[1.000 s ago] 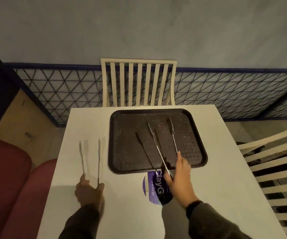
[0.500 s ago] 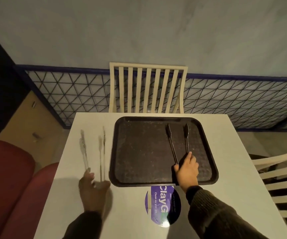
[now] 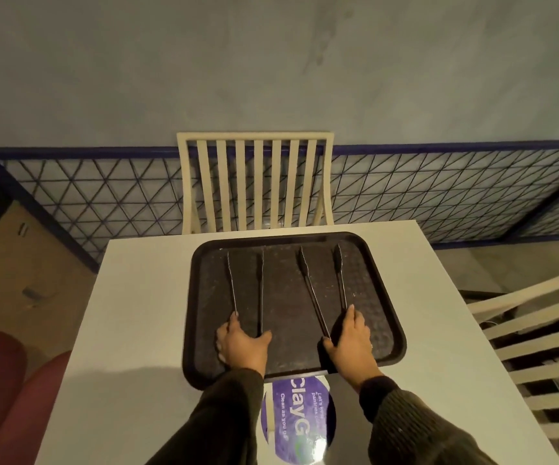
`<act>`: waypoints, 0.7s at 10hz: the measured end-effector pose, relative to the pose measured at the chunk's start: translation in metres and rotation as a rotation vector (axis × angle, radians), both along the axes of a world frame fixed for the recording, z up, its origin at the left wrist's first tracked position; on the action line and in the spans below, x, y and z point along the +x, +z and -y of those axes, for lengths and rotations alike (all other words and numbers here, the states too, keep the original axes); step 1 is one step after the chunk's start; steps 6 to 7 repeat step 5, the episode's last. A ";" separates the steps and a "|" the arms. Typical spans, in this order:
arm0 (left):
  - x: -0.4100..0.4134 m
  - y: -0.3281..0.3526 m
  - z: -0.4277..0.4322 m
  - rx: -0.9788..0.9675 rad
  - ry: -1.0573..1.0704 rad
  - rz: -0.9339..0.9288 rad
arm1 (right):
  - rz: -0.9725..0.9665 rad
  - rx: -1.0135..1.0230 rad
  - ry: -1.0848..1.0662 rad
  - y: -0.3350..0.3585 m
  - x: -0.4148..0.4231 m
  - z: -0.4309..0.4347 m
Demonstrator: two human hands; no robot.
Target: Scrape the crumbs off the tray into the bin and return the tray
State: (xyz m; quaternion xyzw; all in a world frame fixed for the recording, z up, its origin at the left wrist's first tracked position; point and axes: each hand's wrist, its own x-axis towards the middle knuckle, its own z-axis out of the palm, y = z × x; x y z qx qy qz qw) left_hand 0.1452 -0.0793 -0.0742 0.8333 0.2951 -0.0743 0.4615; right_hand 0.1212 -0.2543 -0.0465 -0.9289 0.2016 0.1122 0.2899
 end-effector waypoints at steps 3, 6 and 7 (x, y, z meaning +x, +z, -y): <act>-0.006 0.026 -0.011 0.061 -0.090 -0.050 | -0.036 -0.033 0.043 0.034 0.001 0.005; 0.005 0.119 -0.061 0.138 -0.328 0.207 | 0.129 -0.130 0.249 0.121 0.009 0.017; 0.005 0.119 -0.061 0.138 -0.328 0.207 | 0.129 -0.130 0.249 0.121 0.009 0.017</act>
